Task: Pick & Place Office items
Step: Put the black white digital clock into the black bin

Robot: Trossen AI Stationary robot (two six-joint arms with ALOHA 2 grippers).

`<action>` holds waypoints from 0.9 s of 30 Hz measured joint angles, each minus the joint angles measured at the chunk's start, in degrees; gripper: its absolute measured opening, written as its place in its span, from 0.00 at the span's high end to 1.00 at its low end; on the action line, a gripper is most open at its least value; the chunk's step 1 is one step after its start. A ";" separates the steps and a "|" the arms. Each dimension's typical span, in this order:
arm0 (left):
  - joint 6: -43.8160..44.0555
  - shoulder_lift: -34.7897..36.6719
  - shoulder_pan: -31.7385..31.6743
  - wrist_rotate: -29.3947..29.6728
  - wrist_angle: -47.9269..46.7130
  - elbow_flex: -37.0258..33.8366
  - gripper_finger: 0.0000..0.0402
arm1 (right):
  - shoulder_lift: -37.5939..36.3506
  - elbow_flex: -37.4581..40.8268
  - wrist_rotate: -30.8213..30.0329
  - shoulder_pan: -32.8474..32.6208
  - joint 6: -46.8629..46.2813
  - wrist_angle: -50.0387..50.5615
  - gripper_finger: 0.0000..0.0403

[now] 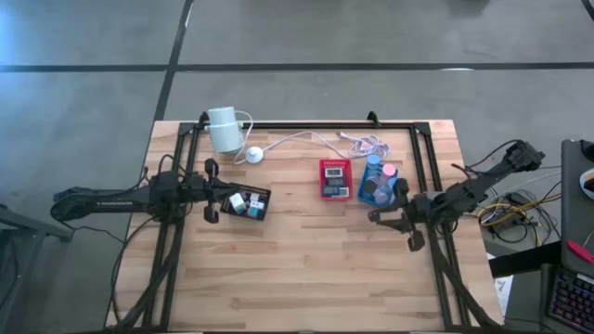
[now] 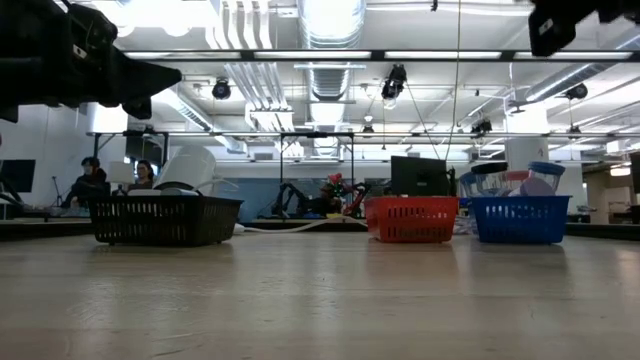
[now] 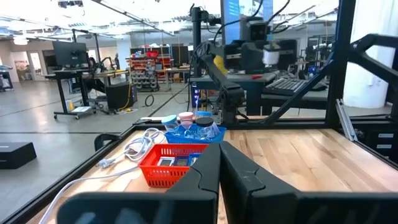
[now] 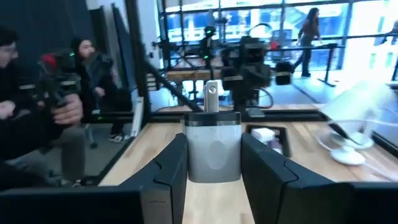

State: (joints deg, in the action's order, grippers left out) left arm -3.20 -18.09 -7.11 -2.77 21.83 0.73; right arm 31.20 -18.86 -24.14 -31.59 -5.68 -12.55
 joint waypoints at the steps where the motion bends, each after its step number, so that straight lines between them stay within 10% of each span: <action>1: 0.00 0.00 0.00 -0.02 0.02 0.00 0.98 | -1.57 1.15 -0.02 0.48 0.21 -0.10 0.73; 27: -0.90 0.00 0.02 1.27 0.77 0.00 0.98 | -16.29 18.09 -1.72 5.79 -3.76 -7.77 0.73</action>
State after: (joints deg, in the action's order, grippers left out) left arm -4.10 -18.09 -7.09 -1.50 22.60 0.73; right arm 14.91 -0.77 -25.86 -25.80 -9.44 -20.32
